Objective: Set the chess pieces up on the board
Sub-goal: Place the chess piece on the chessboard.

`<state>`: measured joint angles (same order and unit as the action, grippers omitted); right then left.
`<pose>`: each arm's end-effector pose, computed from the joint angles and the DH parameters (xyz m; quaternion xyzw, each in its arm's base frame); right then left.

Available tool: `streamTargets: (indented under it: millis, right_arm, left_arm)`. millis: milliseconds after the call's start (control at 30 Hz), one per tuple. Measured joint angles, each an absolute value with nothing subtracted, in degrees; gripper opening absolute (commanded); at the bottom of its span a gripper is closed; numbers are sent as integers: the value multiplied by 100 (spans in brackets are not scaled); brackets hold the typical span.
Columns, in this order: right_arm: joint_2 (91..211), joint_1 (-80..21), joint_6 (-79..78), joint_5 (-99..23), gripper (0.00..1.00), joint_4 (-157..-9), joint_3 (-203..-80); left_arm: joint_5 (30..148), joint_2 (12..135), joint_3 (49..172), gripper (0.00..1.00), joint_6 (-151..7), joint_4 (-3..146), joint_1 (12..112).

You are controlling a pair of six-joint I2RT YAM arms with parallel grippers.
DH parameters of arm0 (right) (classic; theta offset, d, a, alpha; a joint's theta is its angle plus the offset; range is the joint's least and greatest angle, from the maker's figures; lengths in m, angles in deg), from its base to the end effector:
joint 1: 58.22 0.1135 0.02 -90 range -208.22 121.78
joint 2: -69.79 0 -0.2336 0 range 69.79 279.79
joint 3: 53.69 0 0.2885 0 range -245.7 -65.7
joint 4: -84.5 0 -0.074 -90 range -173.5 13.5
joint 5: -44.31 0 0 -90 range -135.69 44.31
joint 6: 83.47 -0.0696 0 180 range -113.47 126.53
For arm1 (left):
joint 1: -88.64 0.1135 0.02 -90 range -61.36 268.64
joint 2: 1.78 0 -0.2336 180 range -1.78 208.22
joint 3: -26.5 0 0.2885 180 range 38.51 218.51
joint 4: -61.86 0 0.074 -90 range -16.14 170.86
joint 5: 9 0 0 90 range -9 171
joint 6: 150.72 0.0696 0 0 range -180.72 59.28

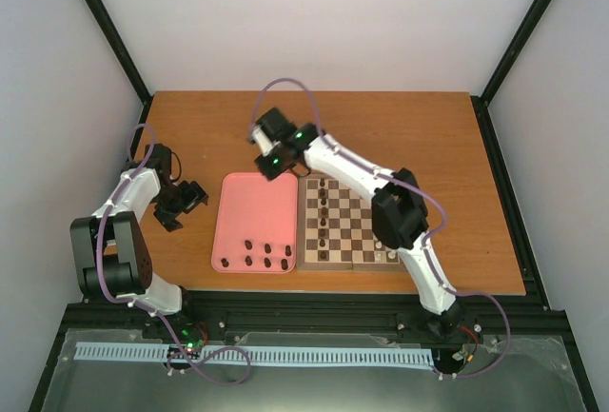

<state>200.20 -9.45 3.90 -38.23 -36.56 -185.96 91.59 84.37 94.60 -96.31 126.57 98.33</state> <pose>0.3475 0.4102 0.1807 -0.3920 0.8732 0.1788 0.2277 0.2945 0.0373 0.1159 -0.3772 0.9194 -0.1038 0.0406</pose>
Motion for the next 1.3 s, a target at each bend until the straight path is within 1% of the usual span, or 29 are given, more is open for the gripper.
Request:
streamTargets:
  millis: [133, 267, 400, 733, 900, 1300]
  right_arm:
    - [19961, -1614, 327, -3831, 4, -3542, -18596]
    - [19961, -1950, 318, -3851, 4, -3245, -18546]
    - [19956, -1965, 320, -3842, 4, -3046, -18363]
    - [19476, -1996, 250, -3820, 5, -2867, -17246]
    - [19259, -2033, 235, -3823, 5, -2891, -17130]
    - [19250, -2127, 235, -3820, 6, -2972, -16959]
  left_arm:
    - [9159, 8448, 9460, 100, -9631, 12657, 9833]
    - [9159, 8503, 9460, 100, -9629, 12657, 9833]
    - [9157, 8542, 9460, 100, -9629, 12657, 9833]
    - [9157, 8621, 9480, 100, -9629, 12657, 9833]
    - [9157, 8675, 9515, 100, -9629, 12652, 9833]
    - [9157, 8675, 9515, 100, -9629, 12652, 9833]
